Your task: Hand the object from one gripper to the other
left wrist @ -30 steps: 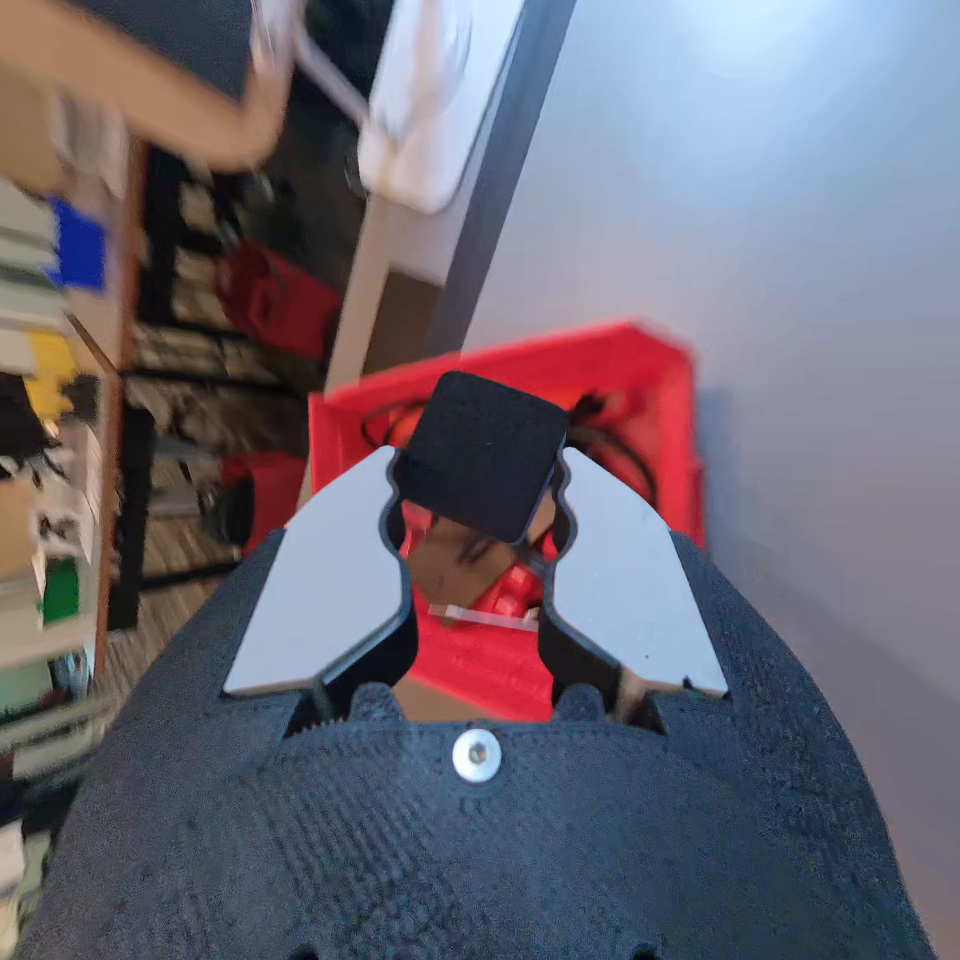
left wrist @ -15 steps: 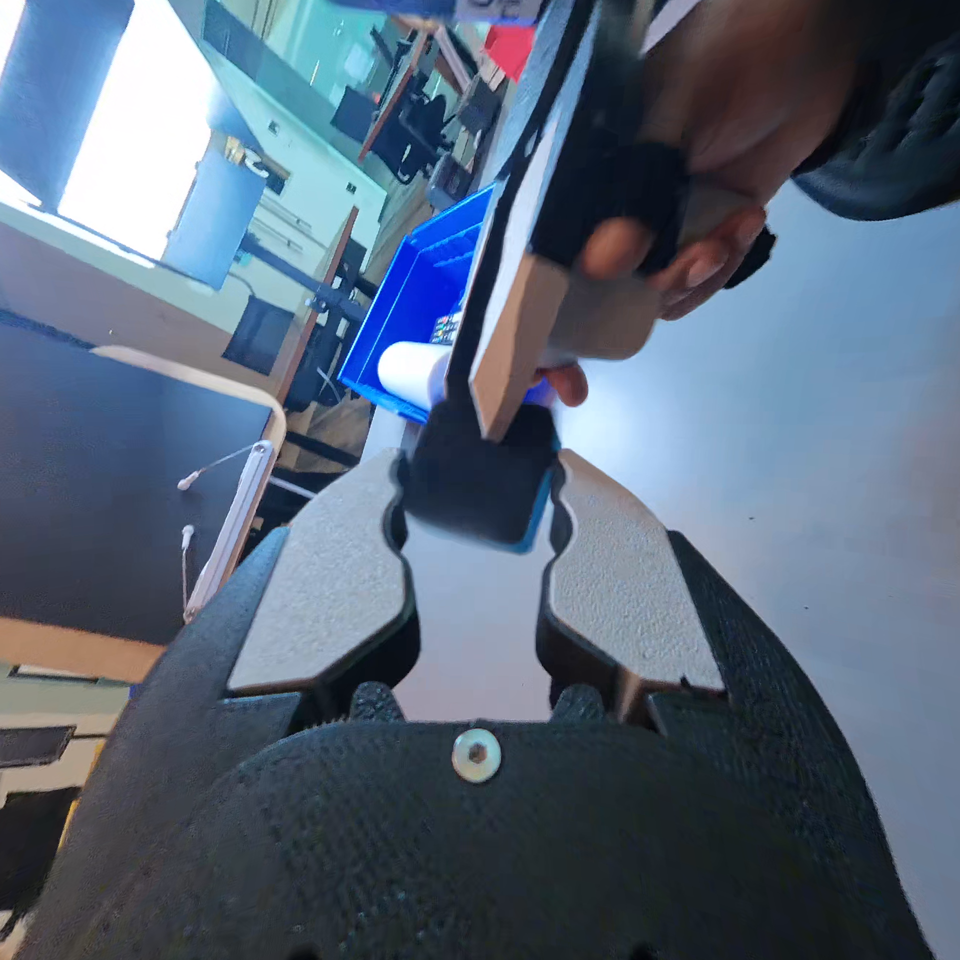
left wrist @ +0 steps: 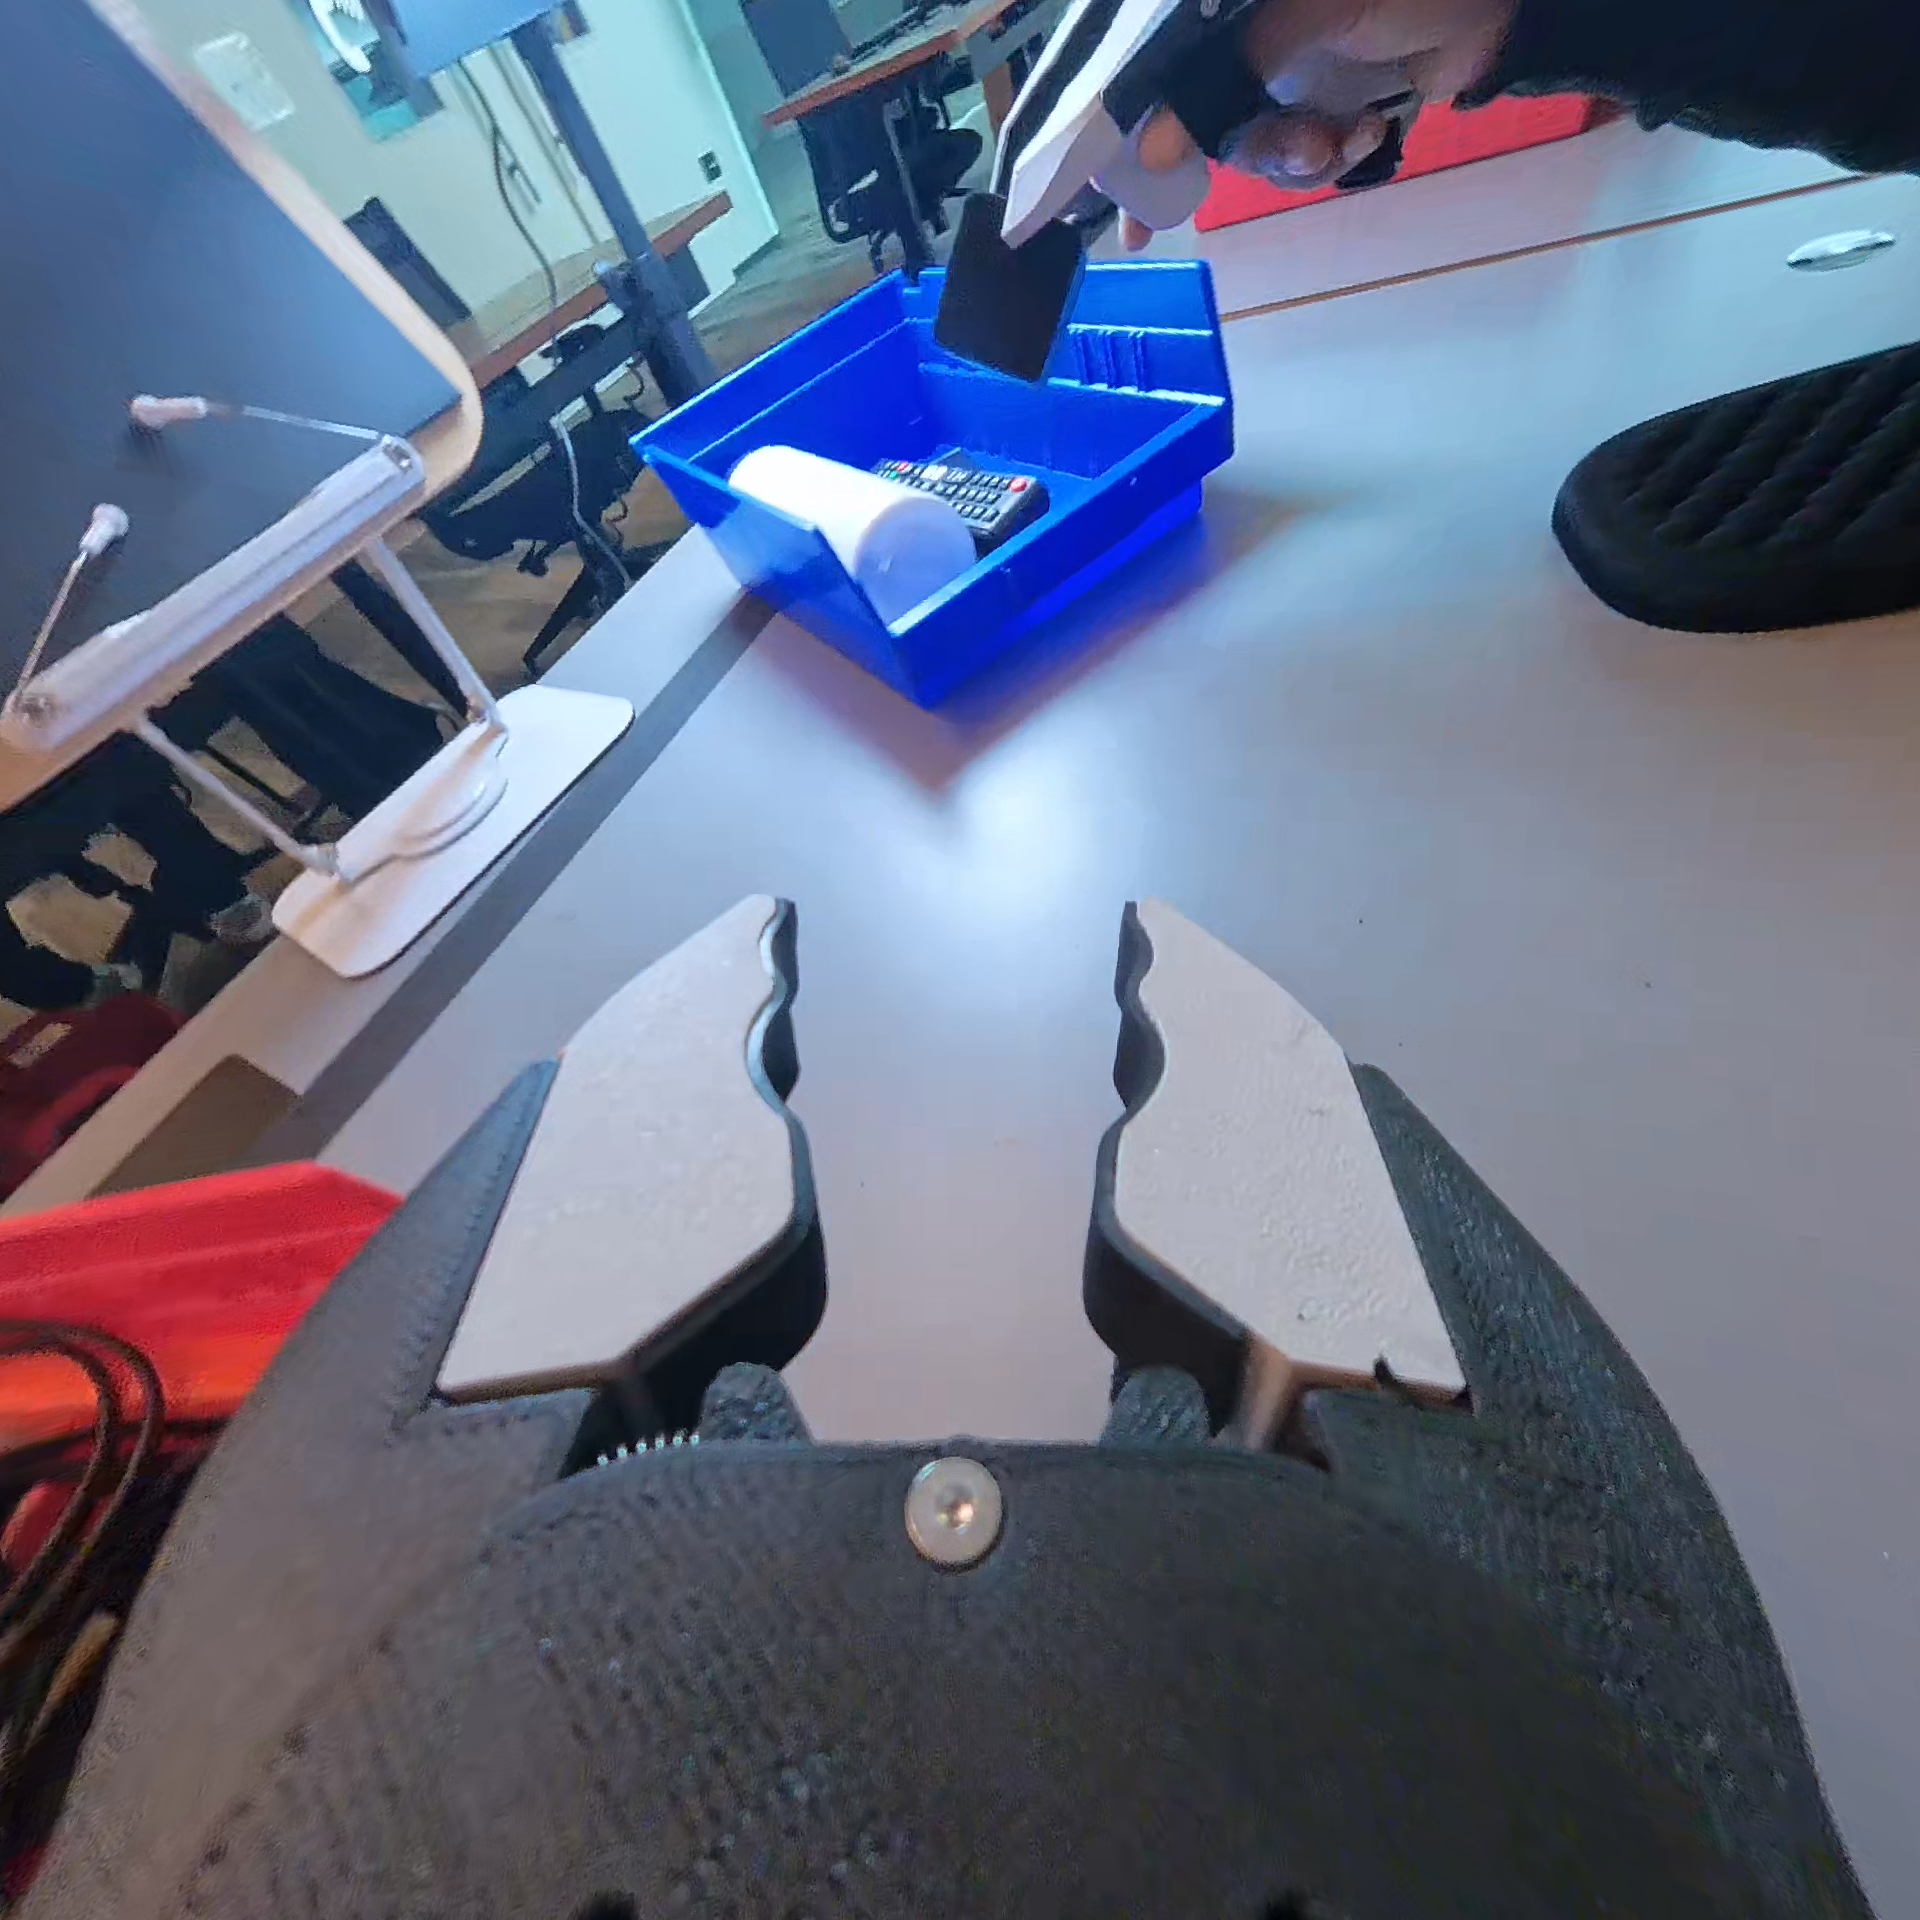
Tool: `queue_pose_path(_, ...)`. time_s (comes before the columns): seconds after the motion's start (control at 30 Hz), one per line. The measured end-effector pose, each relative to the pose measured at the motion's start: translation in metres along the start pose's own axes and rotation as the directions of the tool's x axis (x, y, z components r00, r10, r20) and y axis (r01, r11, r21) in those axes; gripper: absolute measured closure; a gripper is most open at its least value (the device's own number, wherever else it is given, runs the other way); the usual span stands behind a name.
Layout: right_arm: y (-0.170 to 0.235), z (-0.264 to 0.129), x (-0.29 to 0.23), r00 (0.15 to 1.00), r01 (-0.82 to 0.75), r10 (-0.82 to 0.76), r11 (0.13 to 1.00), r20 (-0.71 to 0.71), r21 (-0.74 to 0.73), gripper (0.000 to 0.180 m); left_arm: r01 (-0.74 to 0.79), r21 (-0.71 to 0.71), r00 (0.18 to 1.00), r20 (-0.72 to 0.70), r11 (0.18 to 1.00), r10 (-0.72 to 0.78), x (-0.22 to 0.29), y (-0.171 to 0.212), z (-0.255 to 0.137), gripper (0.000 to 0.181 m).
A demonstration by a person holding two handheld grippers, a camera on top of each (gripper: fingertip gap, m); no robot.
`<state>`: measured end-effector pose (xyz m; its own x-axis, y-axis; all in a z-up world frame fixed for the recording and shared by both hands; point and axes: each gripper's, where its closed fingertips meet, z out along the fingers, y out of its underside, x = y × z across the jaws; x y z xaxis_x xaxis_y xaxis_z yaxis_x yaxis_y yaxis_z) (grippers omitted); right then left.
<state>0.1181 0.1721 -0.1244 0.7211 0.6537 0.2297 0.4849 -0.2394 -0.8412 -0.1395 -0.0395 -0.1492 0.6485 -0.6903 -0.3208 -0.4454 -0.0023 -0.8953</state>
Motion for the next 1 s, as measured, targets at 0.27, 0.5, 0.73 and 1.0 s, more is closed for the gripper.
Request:
queue_pose_path(0.27,-0.007,0.015,0.033,0.985,0.055,-0.057,0.998,-0.163,-0.015,0.147,0.104,0.044,0.991,0.083,0.994,-0.107,-0.035,0.002,-0.027,0.121)
queue_pose_path(0.5,-0.015,-0.016,0.009,0.995,-0.046,0.065,0.975,-0.081,0.218,0.136,0.160,0.093,0.968,0.181,0.983,-0.175,-0.069,0.002,-0.055,0.121)
queue_pose_path(0.73,0.009,-0.051,-0.059,0.996,-0.087,0.070,0.917,0.060,0.388,0.132,0.184,0.098,0.910,0.360,0.978,-0.207,-0.124,0.011,-0.102,0.124)
queue_pose_path(1.0,0.028,-0.042,-0.095,0.984,-0.121,0.047,0.887,0.173,0.445,0.130,0.188,-0.264,0.910,0.410,0.946,-0.066,-0.185,0.050,-0.121,0.137)
